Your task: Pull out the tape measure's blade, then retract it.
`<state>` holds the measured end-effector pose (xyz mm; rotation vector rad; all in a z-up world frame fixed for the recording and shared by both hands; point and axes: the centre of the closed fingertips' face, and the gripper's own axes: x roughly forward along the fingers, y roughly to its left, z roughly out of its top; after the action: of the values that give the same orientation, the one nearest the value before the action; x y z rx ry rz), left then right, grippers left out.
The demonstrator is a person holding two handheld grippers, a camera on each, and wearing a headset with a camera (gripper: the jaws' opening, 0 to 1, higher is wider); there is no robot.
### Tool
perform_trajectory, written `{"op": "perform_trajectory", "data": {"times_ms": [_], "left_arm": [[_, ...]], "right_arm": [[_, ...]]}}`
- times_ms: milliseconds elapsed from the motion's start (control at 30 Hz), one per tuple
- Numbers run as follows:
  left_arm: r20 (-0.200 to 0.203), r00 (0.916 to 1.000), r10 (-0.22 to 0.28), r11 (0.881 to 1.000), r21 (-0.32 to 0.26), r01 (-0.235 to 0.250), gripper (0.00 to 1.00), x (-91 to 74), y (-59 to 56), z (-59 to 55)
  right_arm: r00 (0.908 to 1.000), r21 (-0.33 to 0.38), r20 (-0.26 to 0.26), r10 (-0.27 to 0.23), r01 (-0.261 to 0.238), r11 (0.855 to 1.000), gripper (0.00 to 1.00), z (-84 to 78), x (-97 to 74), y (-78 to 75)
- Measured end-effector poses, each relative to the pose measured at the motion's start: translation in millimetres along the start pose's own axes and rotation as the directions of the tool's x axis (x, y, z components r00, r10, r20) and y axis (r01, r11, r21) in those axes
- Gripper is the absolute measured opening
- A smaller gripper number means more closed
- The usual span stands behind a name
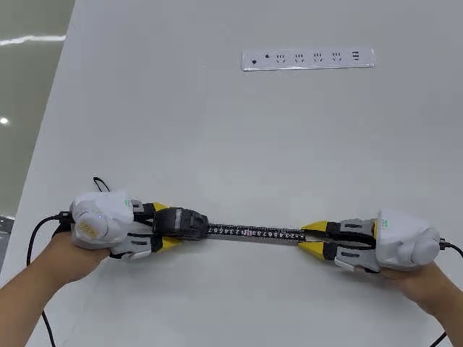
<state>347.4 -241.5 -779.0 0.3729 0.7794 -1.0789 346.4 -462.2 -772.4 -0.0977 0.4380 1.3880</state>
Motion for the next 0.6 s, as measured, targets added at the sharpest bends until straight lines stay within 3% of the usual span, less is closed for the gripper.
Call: {"op": "perform_trajectory", "data": {"times_ms": [600], "left_arm": [[-0.005,1.0000,-0.001,1.000,0.003,0.001,0.29,0.6,1.1,-1.8]], "right_arm": [[0.9998,0.015,-0.003,-0.018,0.018,1.000,0.09,-7.4,-17.0,-3.5]]}}
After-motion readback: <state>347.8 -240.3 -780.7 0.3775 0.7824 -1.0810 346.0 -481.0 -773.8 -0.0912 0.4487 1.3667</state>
